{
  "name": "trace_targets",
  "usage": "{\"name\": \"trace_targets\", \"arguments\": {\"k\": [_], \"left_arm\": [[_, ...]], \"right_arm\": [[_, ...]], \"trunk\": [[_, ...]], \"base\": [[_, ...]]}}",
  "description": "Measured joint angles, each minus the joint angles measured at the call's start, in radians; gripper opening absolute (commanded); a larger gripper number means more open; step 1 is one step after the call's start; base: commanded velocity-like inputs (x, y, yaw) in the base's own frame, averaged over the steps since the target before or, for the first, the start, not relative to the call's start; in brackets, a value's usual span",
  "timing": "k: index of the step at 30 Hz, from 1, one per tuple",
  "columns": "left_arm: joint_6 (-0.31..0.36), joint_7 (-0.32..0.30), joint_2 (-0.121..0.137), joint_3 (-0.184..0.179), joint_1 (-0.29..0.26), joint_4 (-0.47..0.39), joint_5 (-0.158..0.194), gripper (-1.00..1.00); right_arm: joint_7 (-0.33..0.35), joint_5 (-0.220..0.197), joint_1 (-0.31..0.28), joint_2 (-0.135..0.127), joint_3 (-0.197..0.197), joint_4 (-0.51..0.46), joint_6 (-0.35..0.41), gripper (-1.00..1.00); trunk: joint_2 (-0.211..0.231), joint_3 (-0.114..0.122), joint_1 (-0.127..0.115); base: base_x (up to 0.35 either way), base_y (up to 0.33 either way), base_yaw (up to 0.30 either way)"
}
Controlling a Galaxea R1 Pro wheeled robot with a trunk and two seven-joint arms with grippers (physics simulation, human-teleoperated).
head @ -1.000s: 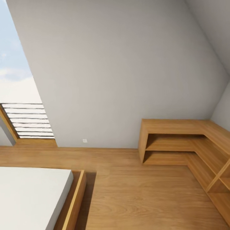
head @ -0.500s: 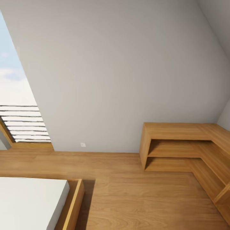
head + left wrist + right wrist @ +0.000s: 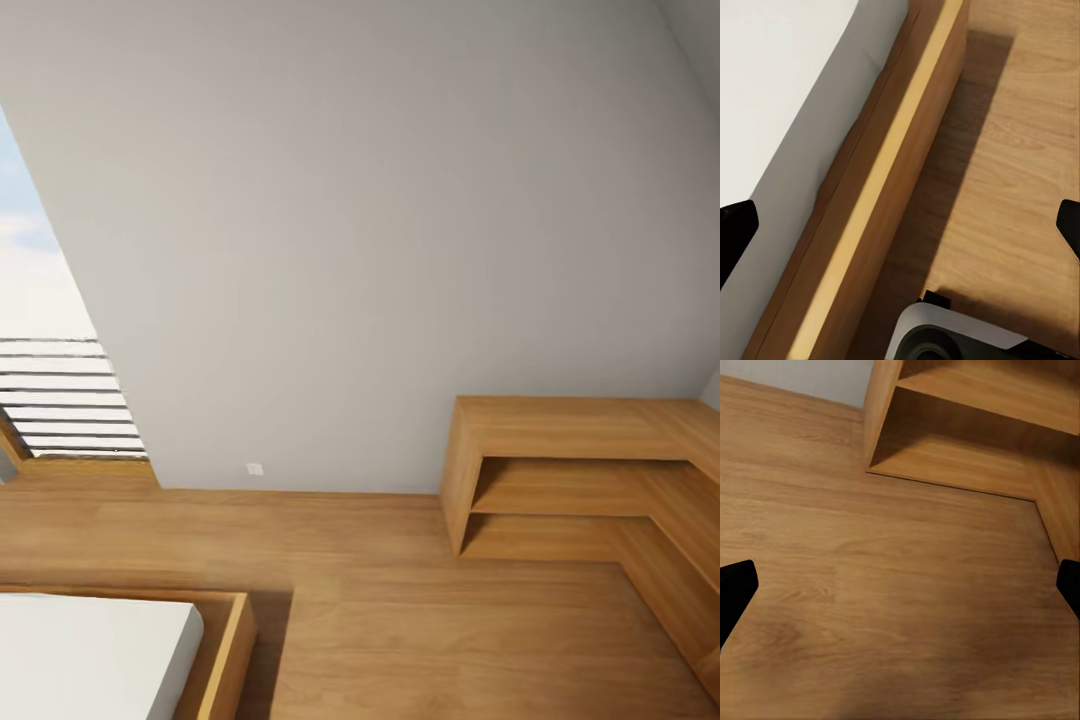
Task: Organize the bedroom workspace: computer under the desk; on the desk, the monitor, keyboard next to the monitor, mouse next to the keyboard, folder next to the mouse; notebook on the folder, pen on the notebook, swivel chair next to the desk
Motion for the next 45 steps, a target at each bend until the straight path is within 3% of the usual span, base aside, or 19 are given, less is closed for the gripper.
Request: {"name": "trace_targets", "arguments": {"k": [45], "left_arm": [[0.0,0.0,-0.006,-0.002,0.0,0.0,0.0,1.0]], "right_arm": [[0.0,0.0,0.0,0.0,0.0,0.0,0.0,1.0]], "trunk": [[0.0,0.0,0.0]], "base": [[0.316,-0.003,0.0]]}}
